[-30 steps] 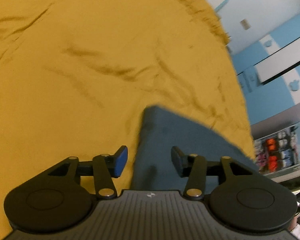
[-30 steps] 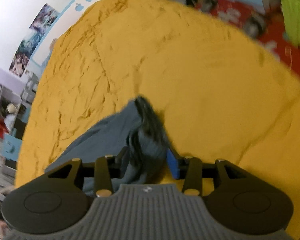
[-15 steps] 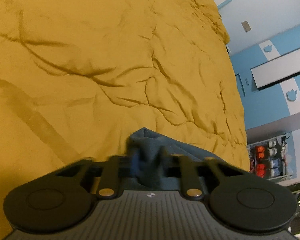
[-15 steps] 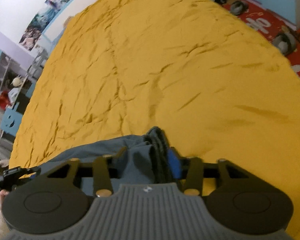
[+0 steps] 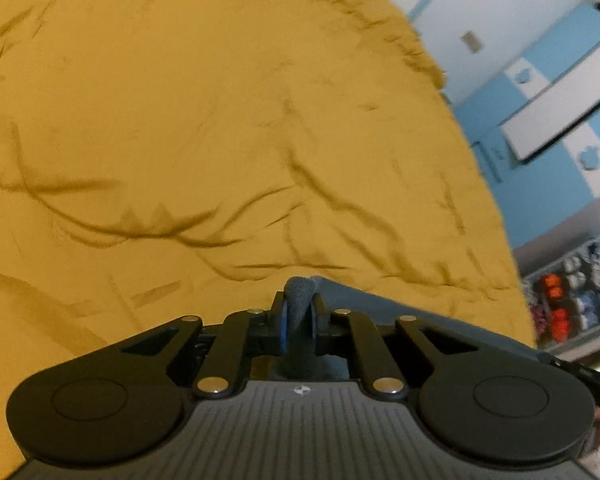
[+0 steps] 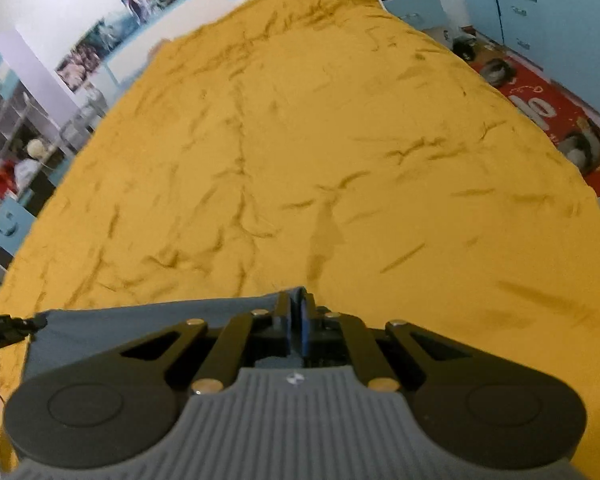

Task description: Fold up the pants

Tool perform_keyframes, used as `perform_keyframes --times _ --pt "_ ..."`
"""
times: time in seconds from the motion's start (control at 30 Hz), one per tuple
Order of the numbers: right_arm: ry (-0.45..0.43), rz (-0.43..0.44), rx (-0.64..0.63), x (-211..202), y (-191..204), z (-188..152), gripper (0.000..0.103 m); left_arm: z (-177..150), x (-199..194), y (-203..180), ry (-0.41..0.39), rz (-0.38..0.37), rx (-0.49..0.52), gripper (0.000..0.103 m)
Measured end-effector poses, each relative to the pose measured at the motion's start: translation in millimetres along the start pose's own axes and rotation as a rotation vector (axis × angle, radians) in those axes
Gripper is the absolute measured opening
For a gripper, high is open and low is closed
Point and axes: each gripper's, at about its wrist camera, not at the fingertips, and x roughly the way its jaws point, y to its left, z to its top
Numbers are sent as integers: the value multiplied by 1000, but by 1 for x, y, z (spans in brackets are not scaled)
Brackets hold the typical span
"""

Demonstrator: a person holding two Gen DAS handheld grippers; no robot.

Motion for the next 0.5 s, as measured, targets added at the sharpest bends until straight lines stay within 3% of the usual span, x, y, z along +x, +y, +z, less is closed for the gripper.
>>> perform_keyframes --times 0.1,0.13,0.2,0.27,0.33,0.4,0.5 --pt "4 -15 39 4 -5 -2 1 -1 6 12 -17 70 -55 30" --pt "3 -16 44 4 -5 -2 3 -1 2 17 -27 76 -80 39" --pt "-7 -50 32 -1 -2 -2 21 -1 -13 22 -55 93 -109 41" --pt "-15 -71 26 -11 -1 -4 28 -5 -33 20 -62 74 -102 41" --pt "-24 -60 33 -24 0 -9 34 -14 -54 17 -38 39 -100 43" --pt "-15 -53 75 -36 -2 -17 58 -24 -68 14 -18 28 -100 51" --pt "15 19 158 -45 -10 -32 70 -45 -84 7 -2 10 -92 51"
